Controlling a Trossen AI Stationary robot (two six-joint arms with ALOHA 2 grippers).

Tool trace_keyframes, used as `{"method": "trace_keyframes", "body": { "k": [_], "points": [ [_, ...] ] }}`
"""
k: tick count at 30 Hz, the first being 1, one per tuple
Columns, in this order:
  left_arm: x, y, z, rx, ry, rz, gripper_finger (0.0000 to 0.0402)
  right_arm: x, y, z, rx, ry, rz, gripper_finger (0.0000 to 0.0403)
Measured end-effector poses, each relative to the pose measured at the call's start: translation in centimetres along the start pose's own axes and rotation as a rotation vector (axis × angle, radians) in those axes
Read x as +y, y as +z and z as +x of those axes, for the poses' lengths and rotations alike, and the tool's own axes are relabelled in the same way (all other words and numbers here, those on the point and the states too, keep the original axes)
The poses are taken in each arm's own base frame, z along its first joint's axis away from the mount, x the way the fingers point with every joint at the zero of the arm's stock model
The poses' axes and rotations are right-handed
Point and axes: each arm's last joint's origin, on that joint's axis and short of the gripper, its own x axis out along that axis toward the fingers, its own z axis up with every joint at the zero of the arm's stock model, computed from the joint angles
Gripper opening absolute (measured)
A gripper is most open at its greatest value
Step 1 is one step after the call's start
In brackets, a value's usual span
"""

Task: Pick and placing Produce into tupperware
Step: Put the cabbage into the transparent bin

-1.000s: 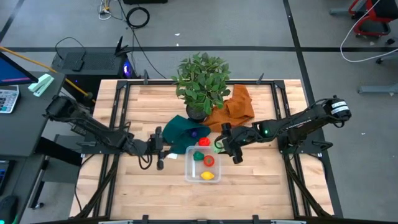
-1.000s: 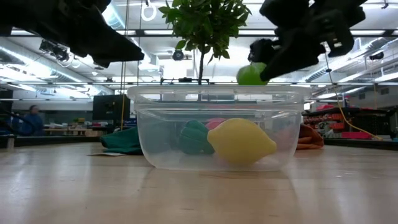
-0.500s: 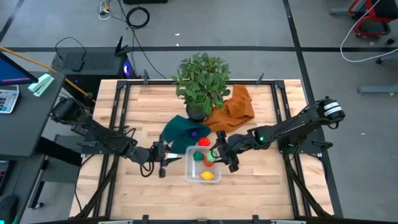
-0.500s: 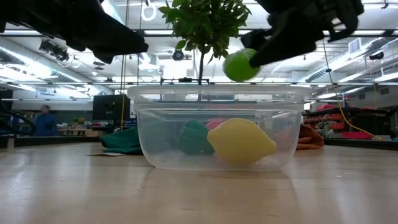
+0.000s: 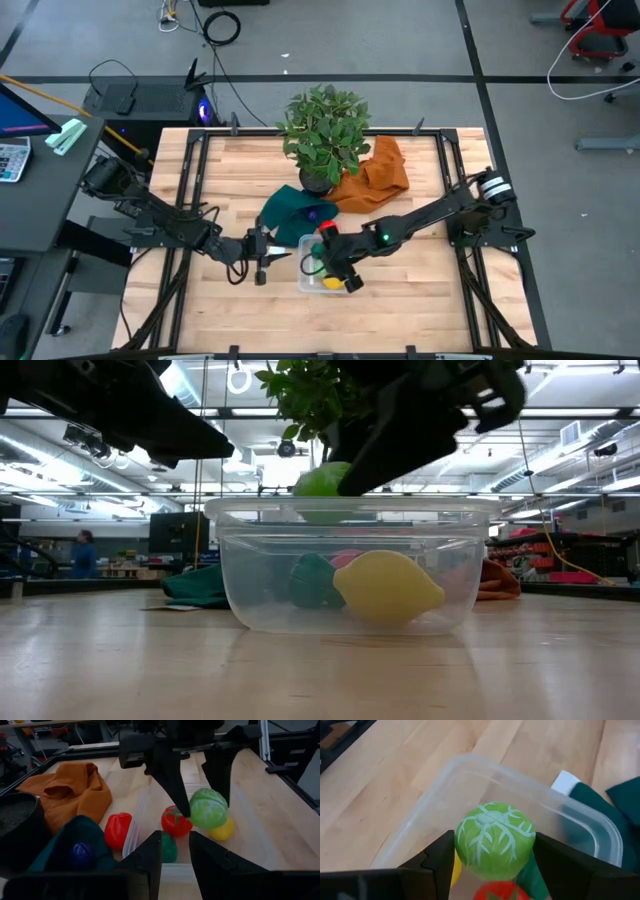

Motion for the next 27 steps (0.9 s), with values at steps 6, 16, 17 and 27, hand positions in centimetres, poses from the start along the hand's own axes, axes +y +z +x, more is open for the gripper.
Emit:
{"method": "trace_keyframes", "body": {
  "k": [6, 16, 17, 27],
  "points": [
    [0.0, -0.1, 0.0, 0.005, 0.001, 0.003, 0.0105, -0.8, 0.7, 1.3, 0.003, 0.051, 0.007, 0.0208],
    [0.0, -0.1, 0.0, 0.008, 0.001, 0.005, 0.0105, -2.6, -0.9, 2.4, 0.072, 0.08, 0.11, 0.0208],
    [0.0, -0.1, 0.0, 0.009, 0.001, 0.005, 0.0105, -2.6, -0.9, 2.4, 0.079, 0.09, 0.114, 0.0208],
    [0.0, -0.1, 0.0, 0.008, 0.001, 0.005, 0.0105, -2.4, -1.1, 2.5, 0.097, 0.107, 0.121, 0.0221]
  ]
}}
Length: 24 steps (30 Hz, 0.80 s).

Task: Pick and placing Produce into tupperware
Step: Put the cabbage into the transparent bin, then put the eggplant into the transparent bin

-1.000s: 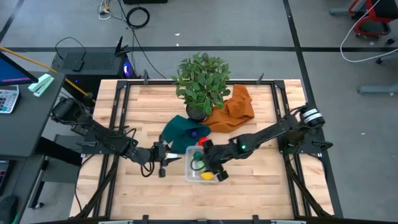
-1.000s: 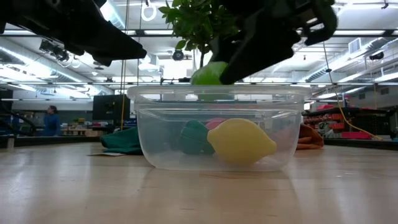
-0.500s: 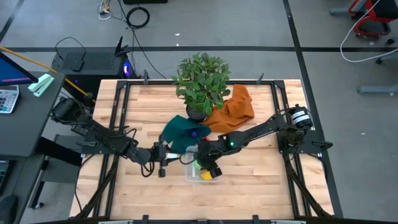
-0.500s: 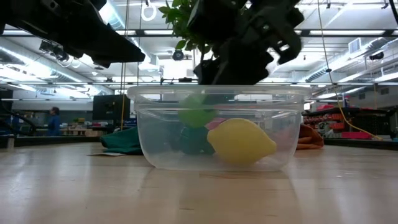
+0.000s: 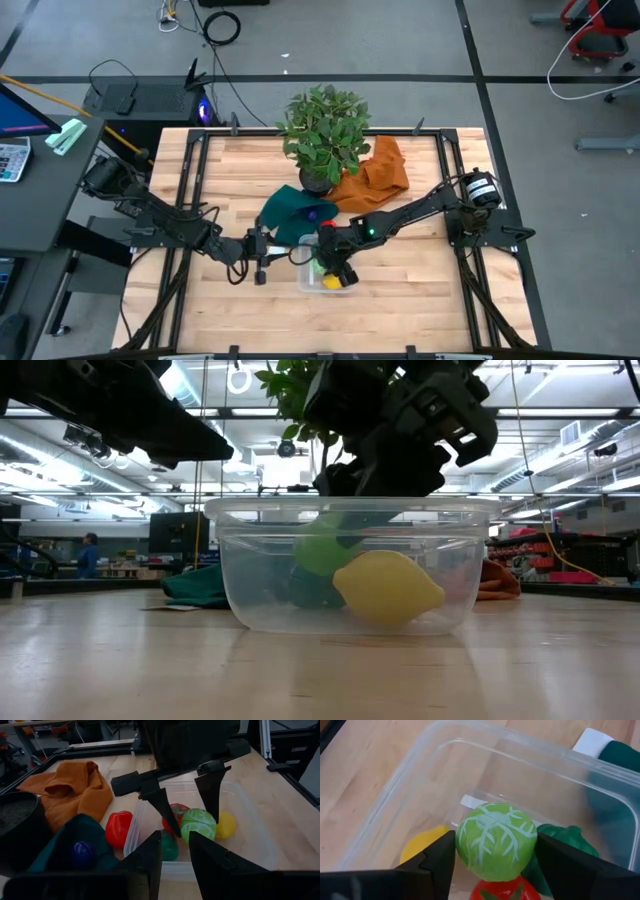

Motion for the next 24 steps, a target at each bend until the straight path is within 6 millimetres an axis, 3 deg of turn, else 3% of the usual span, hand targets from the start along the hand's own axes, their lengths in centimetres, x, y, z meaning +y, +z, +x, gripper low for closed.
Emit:
{"method": "trace_keyframes", "body": {
  "k": [24],
  "points": [
    [0.02, -0.06, 0.01, 0.006, 0.001, 0.004, 0.0105, 0.08, 0.18, -0.42, -0.009, 0.005, -0.004, 0.0242]
  ]
}}
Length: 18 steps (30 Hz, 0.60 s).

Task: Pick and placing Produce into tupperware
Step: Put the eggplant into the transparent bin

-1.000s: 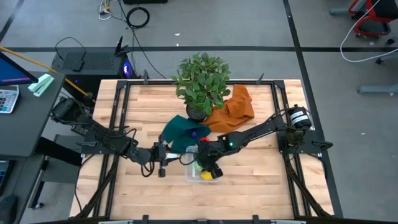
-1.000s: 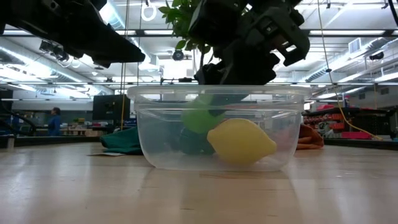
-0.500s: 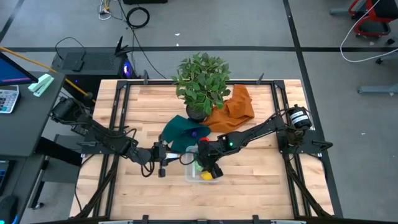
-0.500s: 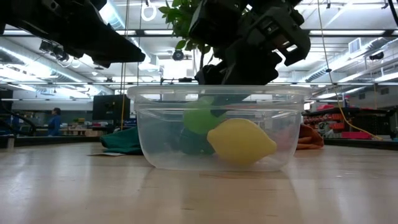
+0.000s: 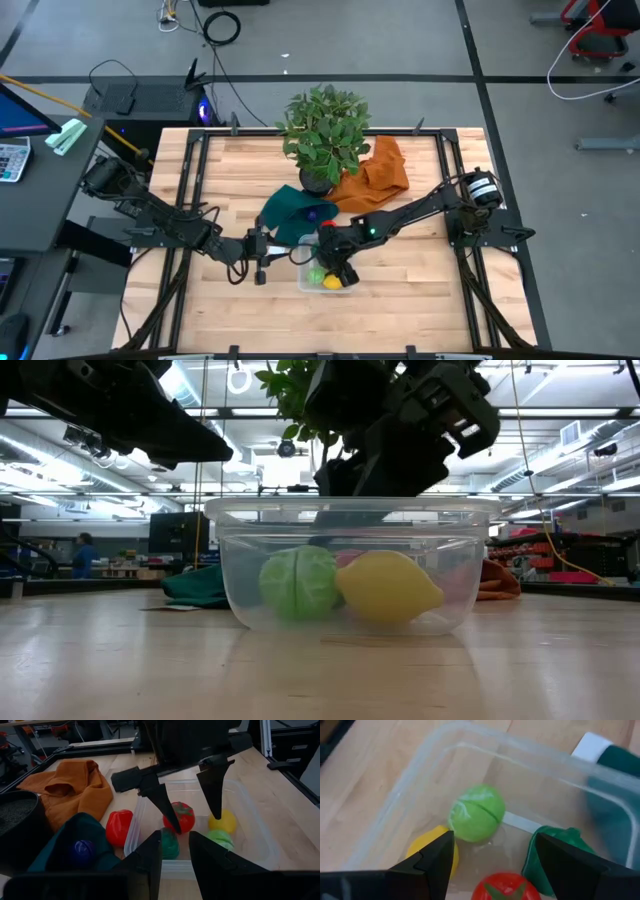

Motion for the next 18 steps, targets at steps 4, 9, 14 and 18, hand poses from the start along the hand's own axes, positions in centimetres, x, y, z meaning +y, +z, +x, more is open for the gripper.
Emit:
{"method": "trace_keyframes", "body": {
  "k": [4, 9, 14, 18],
  "points": [
    [0.0, 0.0, 0.0, 0.004, 0.001, 0.002, 0.0105, 0.1, 0.5, -1.5, -0.008, -0.055, -0.051, 0.0241],
    [0.0, -0.1, 0.0, 0.007, 0.001, 0.004, 0.0105, 0.3, 1.3, -4.2, -0.043, -0.097, -0.055, 0.0229],
    [0.0, -0.1, 0.0, 0.007, 0.003, 0.005, 0.0105, 0.7, 1.3, -7.3, -0.017, -0.164, 0.013, 0.0212],
    [0.1, -0.1, 0.0, 0.007, 0.007, 0.013, 0.0105, 0.9, 0.6, -8.9, 0.039, -0.236, 0.062, 0.0199]
  ]
}}
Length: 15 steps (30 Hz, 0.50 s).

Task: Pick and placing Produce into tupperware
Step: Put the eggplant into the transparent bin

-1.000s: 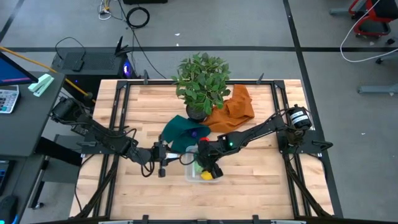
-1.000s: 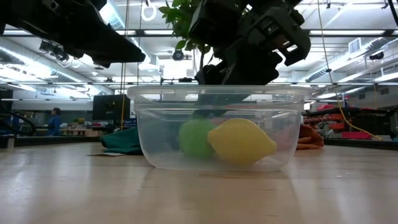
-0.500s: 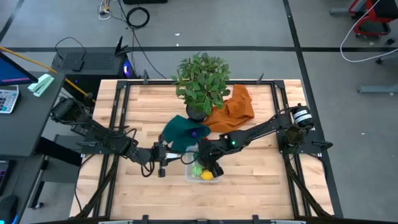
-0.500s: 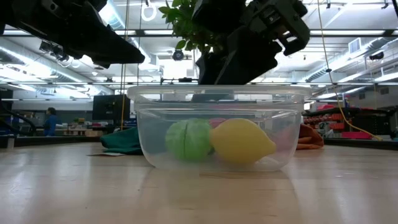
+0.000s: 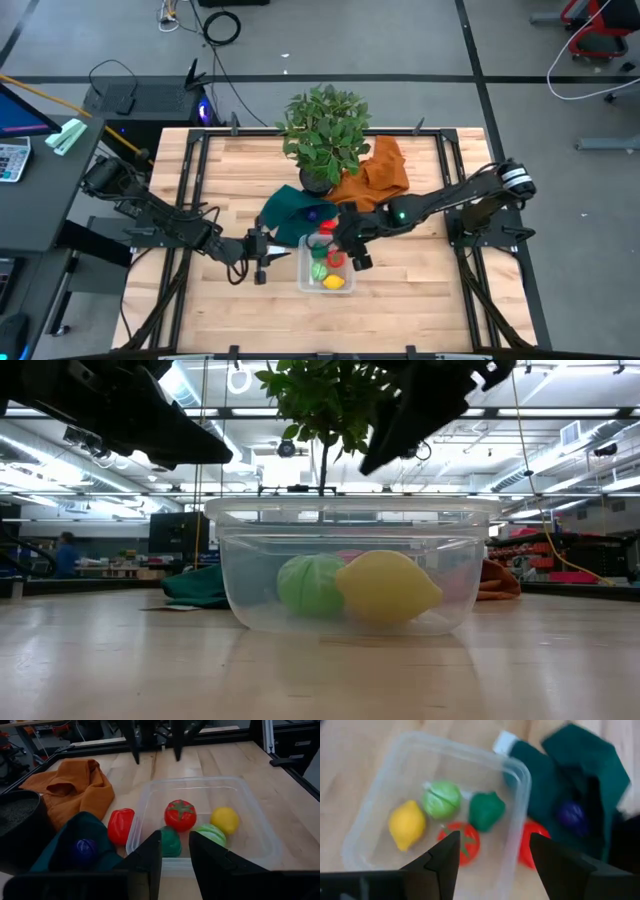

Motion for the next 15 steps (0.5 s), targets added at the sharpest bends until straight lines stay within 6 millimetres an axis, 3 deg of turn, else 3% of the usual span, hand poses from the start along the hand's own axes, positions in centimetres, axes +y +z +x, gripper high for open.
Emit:
{"method": "trace_keyframes", "body": {
  "k": [5, 15],
  "points": [
    [0.3, 0.0, 0.2, 0.006, 0.017, 0.002, 0.0105, -0.1, -1.5, -0.8, 0.024, -0.053, 0.03, 0.019],
    [2.5, -0.1, 1.3, 0.04, 0.114, -0.004, 0.0105, 0.0, -6.9, -0.6, 0.105, -0.164, 0.157, 0.0187]
  ]
}}
